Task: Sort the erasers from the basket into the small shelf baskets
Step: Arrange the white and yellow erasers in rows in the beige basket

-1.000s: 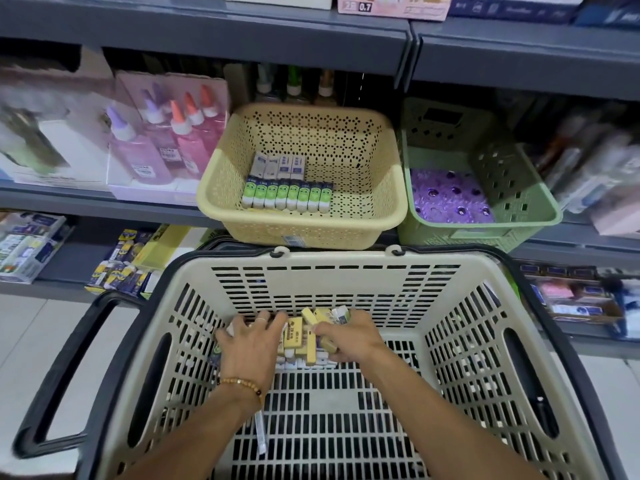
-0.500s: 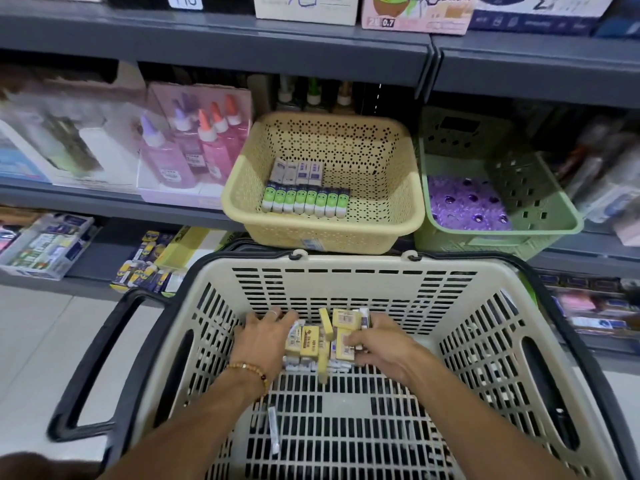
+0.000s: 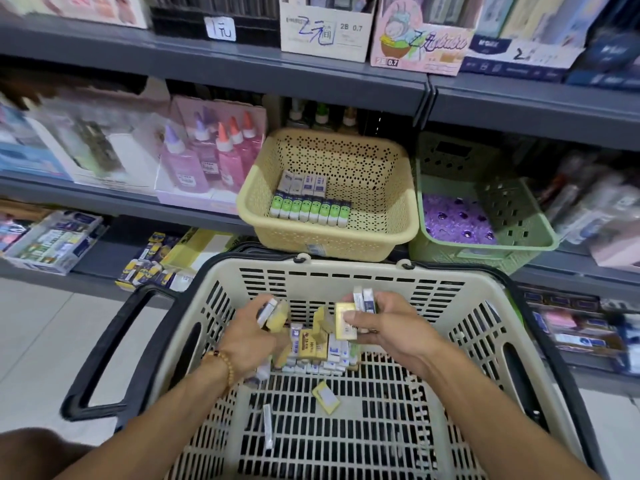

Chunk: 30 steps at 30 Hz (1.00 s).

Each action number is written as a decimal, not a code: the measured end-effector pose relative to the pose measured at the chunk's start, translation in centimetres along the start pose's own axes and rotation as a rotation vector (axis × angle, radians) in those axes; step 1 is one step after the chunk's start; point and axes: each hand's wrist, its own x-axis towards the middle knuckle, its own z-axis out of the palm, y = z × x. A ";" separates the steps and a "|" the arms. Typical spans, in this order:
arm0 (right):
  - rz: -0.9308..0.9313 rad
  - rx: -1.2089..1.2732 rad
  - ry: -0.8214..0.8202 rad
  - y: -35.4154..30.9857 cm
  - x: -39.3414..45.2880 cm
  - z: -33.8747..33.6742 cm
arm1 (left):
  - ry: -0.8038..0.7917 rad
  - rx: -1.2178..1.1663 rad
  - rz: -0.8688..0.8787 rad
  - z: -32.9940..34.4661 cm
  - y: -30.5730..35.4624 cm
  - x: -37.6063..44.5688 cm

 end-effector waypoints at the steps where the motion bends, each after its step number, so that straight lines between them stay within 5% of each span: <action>1: -0.025 -0.023 0.019 -0.7 -0.3 0.4 | -0.014 -0.115 -0.037 -0.4 0.6 -0.6; 7: -0.217 -0.030 0.068 -5.2 -1.9 2.5 | -0.136 -0.604 -0.054 -3.5 4.7 -3.7; 15: -0.499 -0.316 0.135 -13.7 1.4 2.9 | -0.117 -0.732 0.174 -8.2 11.3 -2.8; 22: -0.056 -0.756 0.071 -14.7 8.5 1.8 | -0.035 -0.792 0.142 -10.0 12.7 -0.7; 30: 0.062 -1.042 -0.016 -15.1 10.1 2.9 | -0.064 -0.848 0.108 -10.8 13.2 0.2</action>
